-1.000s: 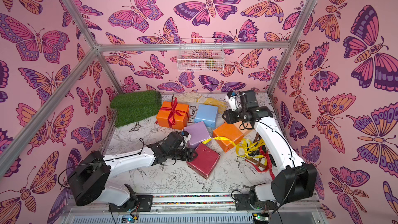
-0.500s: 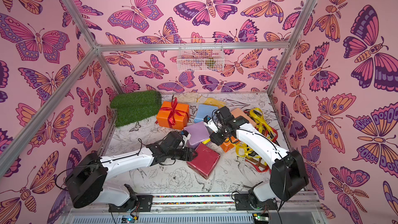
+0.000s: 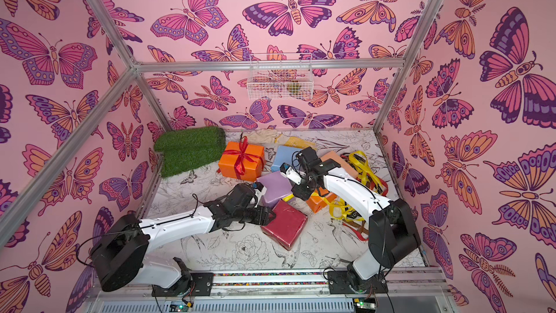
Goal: Untie the ribbon bows on the gift boxes
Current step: Pick up the ribbon at the center of the board.
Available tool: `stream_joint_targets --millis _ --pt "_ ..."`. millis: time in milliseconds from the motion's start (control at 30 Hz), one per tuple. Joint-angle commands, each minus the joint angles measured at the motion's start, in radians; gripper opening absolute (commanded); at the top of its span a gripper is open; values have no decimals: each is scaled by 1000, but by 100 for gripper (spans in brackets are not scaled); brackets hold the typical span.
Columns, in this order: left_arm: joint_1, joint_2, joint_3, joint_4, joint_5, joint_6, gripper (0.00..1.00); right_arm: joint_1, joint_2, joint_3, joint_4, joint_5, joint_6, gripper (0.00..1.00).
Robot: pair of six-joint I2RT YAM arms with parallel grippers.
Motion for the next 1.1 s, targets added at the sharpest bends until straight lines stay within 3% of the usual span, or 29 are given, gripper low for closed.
stream_joint_targets --millis 0,667,1067 --pt "5 -17 -17 -24 -15 23 67 11 1 21 -16 -17 -22 53" --pt "7 -14 -30 -25 -20 32 67 31 86 9 23 73 -28 42" --pt "8 -16 -35 -24 -22 33 67 44 96 9 -11 28 -17 37"
